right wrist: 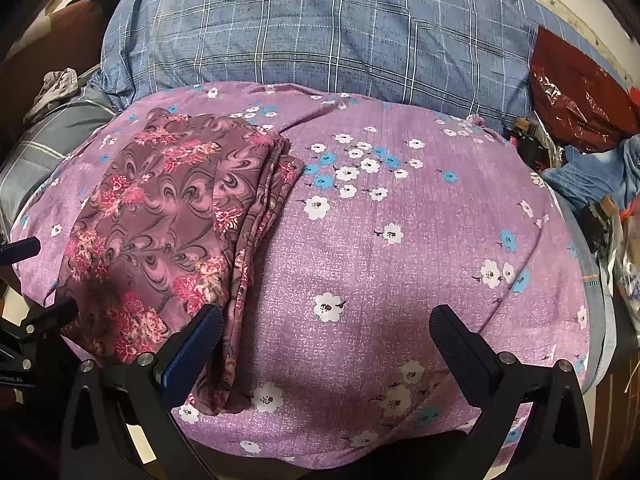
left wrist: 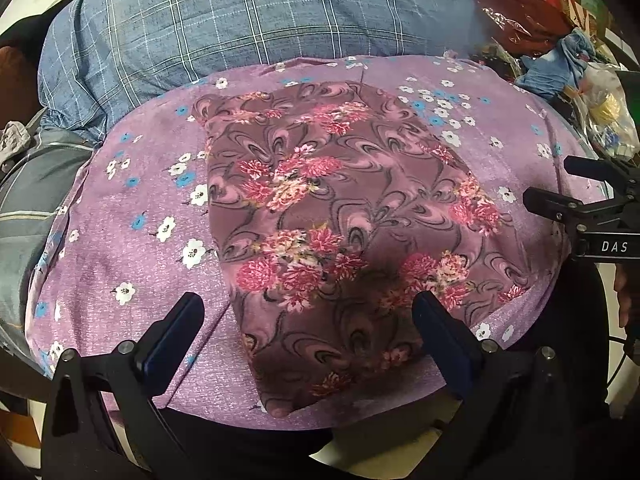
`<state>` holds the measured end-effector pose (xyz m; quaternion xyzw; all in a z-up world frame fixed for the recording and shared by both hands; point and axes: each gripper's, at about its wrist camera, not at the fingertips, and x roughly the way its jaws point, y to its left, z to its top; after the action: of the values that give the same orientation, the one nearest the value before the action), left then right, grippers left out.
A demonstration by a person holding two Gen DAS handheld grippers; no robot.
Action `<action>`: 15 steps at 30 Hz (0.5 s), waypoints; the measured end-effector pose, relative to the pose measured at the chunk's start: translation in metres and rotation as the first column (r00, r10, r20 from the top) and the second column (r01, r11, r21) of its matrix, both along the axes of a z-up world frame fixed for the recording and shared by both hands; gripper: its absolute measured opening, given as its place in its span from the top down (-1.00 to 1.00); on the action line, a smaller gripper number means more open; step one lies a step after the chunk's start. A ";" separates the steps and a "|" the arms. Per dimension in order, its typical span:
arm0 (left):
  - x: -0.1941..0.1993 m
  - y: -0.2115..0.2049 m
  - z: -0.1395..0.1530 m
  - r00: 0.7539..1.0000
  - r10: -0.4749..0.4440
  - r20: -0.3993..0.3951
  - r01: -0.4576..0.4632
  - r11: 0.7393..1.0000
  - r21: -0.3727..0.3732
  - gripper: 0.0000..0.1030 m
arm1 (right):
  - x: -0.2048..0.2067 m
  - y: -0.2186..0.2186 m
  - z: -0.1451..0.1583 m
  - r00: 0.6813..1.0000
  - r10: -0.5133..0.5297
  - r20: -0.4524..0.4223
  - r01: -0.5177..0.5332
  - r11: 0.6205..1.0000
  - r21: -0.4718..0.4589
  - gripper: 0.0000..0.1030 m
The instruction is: Fold small clothes
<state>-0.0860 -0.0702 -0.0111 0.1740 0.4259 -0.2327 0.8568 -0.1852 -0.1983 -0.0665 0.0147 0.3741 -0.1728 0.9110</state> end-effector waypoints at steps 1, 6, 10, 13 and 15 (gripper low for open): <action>0.000 0.000 0.000 1.000 0.000 0.000 0.000 1.000 0.000 -1.00 | 0.000 0.000 0.000 1.000 -0.001 -0.001 0.001 1.000 0.001 -1.00; 0.000 0.000 0.000 1.000 -0.001 -0.004 0.001 1.000 -0.003 -1.00 | 0.000 -0.001 -0.002 1.000 -0.005 -0.006 0.006 1.000 0.007 -1.00; 0.001 -0.001 0.000 1.000 -0.004 -0.018 0.004 1.000 -0.013 -1.00 | 0.001 -0.001 -0.003 1.000 -0.006 -0.010 0.006 1.000 0.008 -1.00; -0.002 -0.002 0.004 1.000 -0.012 0.011 0.012 0.999 -0.039 -1.00 | 0.002 -0.001 -0.003 1.000 -0.004 -0.013 0.004 1.000 0.008 -1.00; -0.002 -0.005 0.005 1.000 -0.021 0.016 0.021 0.999 -0.042 -1.00 | 0.002 -0.001 -0.004 1.000 -0.005 -0.012 0.005 1.000 0.010 -1.00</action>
<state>-0.0883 -0.0747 -0.0064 0.1620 0.4124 -0.2494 0.8611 -0.1831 -0.1996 -0.0700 0.0191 0.3805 -0.1732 0.9082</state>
